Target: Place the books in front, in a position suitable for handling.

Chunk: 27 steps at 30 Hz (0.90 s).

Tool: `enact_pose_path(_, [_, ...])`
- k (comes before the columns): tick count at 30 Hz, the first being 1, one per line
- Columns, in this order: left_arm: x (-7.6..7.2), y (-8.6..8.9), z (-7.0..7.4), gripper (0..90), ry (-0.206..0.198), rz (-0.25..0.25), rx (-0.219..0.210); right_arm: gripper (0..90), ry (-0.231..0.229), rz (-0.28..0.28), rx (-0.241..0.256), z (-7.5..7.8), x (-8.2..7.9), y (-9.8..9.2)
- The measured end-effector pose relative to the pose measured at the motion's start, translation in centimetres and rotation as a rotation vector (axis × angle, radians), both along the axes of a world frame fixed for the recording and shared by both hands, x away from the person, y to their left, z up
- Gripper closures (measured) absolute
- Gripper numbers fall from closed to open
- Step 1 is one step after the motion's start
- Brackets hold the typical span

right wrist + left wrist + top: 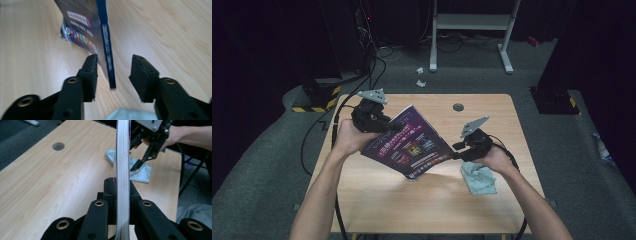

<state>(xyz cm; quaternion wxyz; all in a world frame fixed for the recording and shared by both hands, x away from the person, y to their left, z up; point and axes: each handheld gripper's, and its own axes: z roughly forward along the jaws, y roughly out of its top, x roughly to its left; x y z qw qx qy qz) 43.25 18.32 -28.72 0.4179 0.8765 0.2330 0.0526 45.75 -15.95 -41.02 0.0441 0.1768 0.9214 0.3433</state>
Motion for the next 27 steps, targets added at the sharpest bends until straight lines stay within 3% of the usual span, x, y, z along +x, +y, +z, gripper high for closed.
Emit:
enact_pose_path(3, [-0.1, -0.1, 0.1, 83.8, -0.002, 0.01, 0.012, 51.2, -0.004, -0.049, -0.008, -0.4, -0.5, -1.2])
enact_pose_path(12, [0.2, 0.2, -0.1, 83.8, 0.007, 0.043, 0.006, 45.4, -0.001, -0.228, -0.117, -2.6, -0.5, -4.2])
enact_pose_path(16, [0.3, 0.6, -0.2, 83.8, 0.018, 0.067, -0.006, 36.2, 0.041, -0.295, -0.128, -4.1, -0.4, -4.9])
enact_pose_path(23, [0.5, 0.6, -0.2, 83.7, 0.028, 0.081, -0.001, 27.8, 0.104, -0.333, -0.176, -6.4, -0.2, -4.6])
enact_pose_path(27, [0.6, 0.7, -0.3, 83.7, 0.04, 0.086, -0.008, 30.7, 0.119, -0.341, -0.204, -7.5, -0.1, -4.2])
